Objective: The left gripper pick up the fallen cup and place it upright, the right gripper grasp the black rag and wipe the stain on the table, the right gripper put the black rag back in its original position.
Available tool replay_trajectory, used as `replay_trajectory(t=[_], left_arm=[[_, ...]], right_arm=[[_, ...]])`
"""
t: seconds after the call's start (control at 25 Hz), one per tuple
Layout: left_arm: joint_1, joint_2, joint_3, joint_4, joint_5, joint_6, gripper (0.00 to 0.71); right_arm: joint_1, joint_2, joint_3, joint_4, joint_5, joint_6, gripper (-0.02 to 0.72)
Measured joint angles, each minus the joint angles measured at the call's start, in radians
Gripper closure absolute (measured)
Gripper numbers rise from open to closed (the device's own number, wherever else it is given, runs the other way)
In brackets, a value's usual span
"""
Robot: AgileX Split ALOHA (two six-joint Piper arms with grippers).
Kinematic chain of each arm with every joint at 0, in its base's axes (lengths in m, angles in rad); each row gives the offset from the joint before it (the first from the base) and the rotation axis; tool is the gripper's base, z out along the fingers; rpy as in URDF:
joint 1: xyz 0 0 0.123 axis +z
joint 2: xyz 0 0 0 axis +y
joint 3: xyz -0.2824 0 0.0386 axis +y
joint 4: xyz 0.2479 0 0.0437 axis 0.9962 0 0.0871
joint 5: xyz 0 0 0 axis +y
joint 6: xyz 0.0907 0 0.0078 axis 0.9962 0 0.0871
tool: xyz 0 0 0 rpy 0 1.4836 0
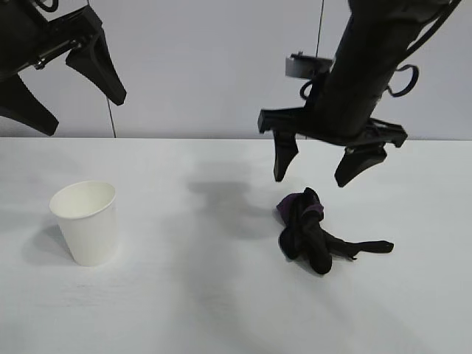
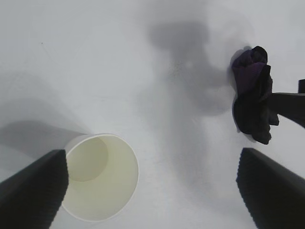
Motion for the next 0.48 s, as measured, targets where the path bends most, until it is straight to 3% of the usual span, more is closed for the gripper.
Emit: replay_trajectory(t=[0.24,0.48], left_arm=[[0.0,0.0,0.0,0.0,-0.003,0.0,0.017],[0.0,0.0,0.0,0.0,-0.005,0.0,0.017]], right_arm=[[-0.058,-0.068,0.0,0.146,0.03,-0.082,0.134],[-0.058,-0.069,0.0,0.165,0.03,-0.092,0.129]])
